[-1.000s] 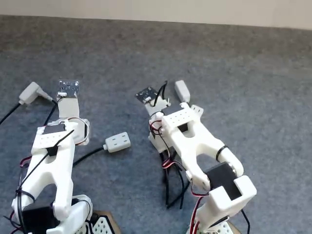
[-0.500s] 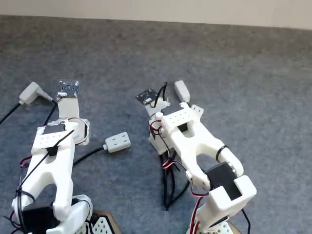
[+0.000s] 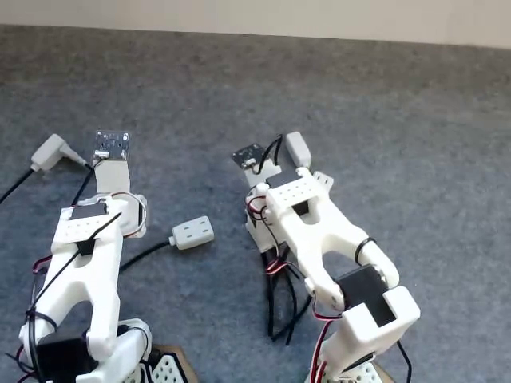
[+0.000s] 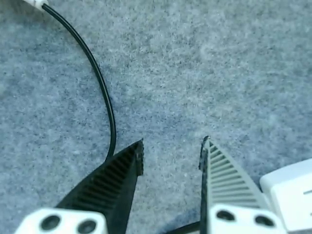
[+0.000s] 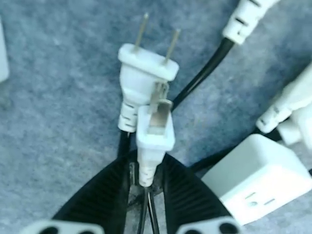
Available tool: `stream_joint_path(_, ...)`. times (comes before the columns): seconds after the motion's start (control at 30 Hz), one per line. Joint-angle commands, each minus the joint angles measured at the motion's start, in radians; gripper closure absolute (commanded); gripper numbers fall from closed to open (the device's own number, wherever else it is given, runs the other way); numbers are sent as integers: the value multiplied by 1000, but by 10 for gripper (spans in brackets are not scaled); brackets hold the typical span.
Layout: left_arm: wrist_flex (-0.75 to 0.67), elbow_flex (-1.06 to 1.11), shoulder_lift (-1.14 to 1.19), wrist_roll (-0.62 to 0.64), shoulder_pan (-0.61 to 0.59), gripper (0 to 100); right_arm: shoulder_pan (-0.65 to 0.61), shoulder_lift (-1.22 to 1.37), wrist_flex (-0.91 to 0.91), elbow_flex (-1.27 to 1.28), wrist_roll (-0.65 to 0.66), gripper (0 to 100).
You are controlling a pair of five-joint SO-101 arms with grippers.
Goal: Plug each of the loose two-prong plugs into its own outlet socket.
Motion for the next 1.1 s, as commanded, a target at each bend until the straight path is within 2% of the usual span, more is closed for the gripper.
stream_joint_path(0.0, -12, -4, -28, 6, 18, 799, 10, -22, 10, -12, -41, 992)
stream_joint_path(0.23, -12, -4, -28, 6, 18, 800, 21, -300, 19, 1, -48, 993)
stream_joint_path(0.37, -12, -4, -28, 6, 18, 800, 31, -421, 81, 22, 66, 993)
stream_joint_path(0.5, -12, -4, -28, 6, 18, 800, 27, -469, 74, 84, 144, 993)
stream_joint_path(0.7, -12, -4, -28, 6, 18, 800, 15, -469, 54, 147, 153, 988)
stream_joint_path(0.77, -12, -4, -28, 6, 18, 800, 1, -469, 24, 183, 153, 961)
stream_joint_path(0.93, -12, -4, -28, 6, 18, 800, -31, -469, -68, 272, 152, 796)
stream_joint_path(1.07, -12, -4, -28, 6, 18, 800, -30, -469, -102, 294, 147, 802)
